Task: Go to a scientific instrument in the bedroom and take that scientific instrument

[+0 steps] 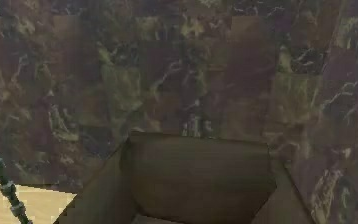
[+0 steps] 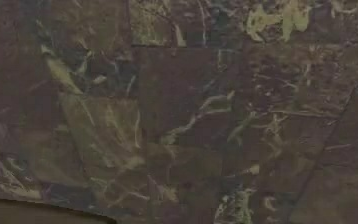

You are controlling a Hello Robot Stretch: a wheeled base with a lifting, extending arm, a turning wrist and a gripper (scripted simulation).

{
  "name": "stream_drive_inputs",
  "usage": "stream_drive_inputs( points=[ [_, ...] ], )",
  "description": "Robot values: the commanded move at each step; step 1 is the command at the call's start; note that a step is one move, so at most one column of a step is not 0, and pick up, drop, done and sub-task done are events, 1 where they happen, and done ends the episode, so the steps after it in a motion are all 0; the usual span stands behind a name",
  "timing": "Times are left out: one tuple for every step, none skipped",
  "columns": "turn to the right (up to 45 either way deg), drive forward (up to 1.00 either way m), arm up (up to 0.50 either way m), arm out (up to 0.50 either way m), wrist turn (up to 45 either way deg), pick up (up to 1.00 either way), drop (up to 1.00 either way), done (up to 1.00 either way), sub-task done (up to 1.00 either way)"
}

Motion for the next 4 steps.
stream_drive_inputs(
  points=[
    [-45.0, 0.0, 0.0, 0.0, 0.0, 0.0, 0.0, 0.0, 0.0],
    [-36.0, 0.0, 0.0, 0.0, 0.0, 0.0, 0.0, 0.0, 0.0],
    [0.0, 0.0, 0.5, 0.0, 0.0, 0.0, 0.0, 0.0, 0.0],
    [0.0, 0.0, 0.04, 0.0, 0.0, 0.0, 0.0, 0.0, 0.0]
  ],
)
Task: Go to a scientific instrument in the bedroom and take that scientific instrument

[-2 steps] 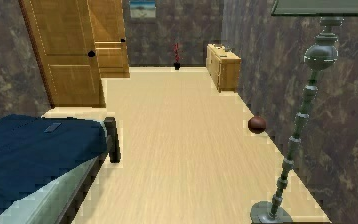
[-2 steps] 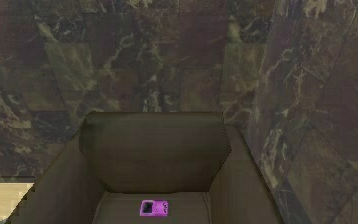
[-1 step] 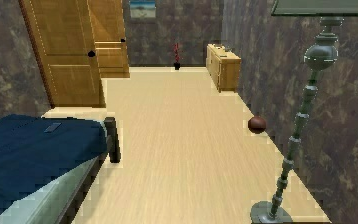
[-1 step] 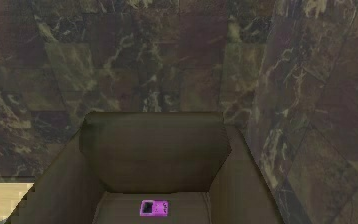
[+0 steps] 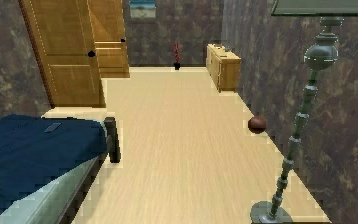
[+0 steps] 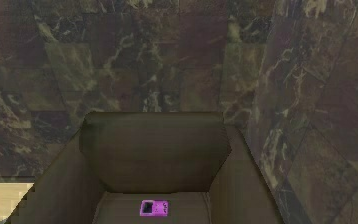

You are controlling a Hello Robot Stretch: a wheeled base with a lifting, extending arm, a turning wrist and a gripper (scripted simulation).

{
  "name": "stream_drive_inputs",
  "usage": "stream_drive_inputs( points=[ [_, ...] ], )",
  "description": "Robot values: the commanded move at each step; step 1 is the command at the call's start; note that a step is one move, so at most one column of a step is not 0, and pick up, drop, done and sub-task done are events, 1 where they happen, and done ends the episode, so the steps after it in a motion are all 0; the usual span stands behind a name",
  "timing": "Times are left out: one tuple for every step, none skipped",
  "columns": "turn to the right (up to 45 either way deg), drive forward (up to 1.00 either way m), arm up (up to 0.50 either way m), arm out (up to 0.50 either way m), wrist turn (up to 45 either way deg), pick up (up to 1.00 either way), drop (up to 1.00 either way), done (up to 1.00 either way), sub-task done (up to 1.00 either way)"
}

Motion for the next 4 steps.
stream_drive_inputs(
  points=[
    [0.0, 0.0, 0.0, 0.3, 0.0, 0.0, 0.0, 0.0, 0.0],
    [0.0, 0.0, 0.0, 0.0, 45.0, 0.0, 0.0, 0.0, 0.0],
    [0.0, 0.0, 0.0, 0.0, 45.0, 0.0, 0.0, 0.0, 0.0],
    [0.0, 0.0, 0.0, 0.0, 45.0, 0.0, 0.0, 0.0, 0.0]
  ],
)
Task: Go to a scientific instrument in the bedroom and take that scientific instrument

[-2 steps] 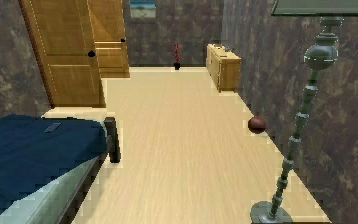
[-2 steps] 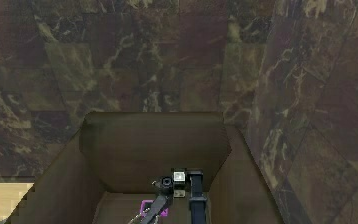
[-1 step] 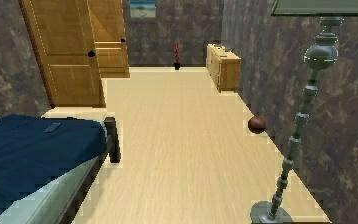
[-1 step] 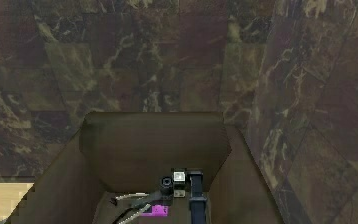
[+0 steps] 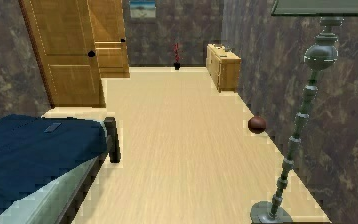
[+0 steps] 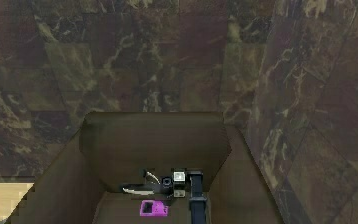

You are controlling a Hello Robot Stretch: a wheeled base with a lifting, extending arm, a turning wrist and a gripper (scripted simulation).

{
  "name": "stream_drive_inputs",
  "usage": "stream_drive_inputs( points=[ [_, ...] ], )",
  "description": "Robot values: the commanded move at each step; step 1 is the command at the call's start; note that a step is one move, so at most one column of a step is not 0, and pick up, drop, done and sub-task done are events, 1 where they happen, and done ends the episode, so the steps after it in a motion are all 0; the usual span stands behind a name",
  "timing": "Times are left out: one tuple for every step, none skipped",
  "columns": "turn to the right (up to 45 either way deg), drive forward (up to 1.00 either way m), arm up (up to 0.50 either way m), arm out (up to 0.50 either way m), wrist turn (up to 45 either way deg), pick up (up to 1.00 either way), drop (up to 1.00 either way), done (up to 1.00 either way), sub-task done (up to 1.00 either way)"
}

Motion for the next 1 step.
stream_drive_inputs(
  points=[
    [0.0, 0.0, 0.0, 0.0, 36.0, 0.0, 0.0, 0.0, 0.0]
  ],
)
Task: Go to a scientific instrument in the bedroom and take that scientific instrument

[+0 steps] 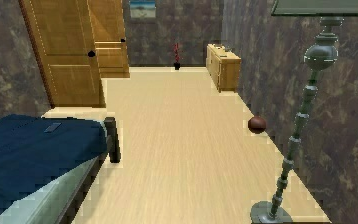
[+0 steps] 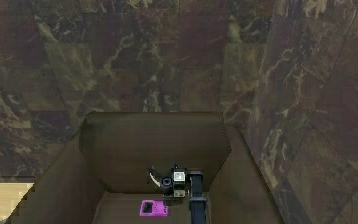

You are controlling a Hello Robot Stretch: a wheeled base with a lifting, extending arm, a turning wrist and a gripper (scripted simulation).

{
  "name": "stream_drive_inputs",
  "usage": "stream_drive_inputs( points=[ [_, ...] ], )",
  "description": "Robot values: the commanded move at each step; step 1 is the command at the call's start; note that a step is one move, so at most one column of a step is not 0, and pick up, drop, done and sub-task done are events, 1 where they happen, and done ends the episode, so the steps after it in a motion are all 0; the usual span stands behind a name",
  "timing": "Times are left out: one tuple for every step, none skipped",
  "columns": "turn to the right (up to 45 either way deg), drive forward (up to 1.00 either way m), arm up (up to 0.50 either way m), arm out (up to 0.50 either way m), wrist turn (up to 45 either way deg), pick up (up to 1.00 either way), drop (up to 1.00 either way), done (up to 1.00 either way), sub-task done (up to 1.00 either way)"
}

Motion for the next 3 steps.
stream_drive_inputs(
  points=[
    [0.0, 0.0, -0.3, 0.0, 0.0, 0.0, 0.0, 0.0, 0.0],
    [0.0, 0.0, 0.0, 0.0, 0.0, 1.0, 0.0, 0.0, 0.0],
    [0.0, 0.0, 0.1, 0.0, 0.0, 0.0, 0.0, 0.0, 0.0]
  ],
)
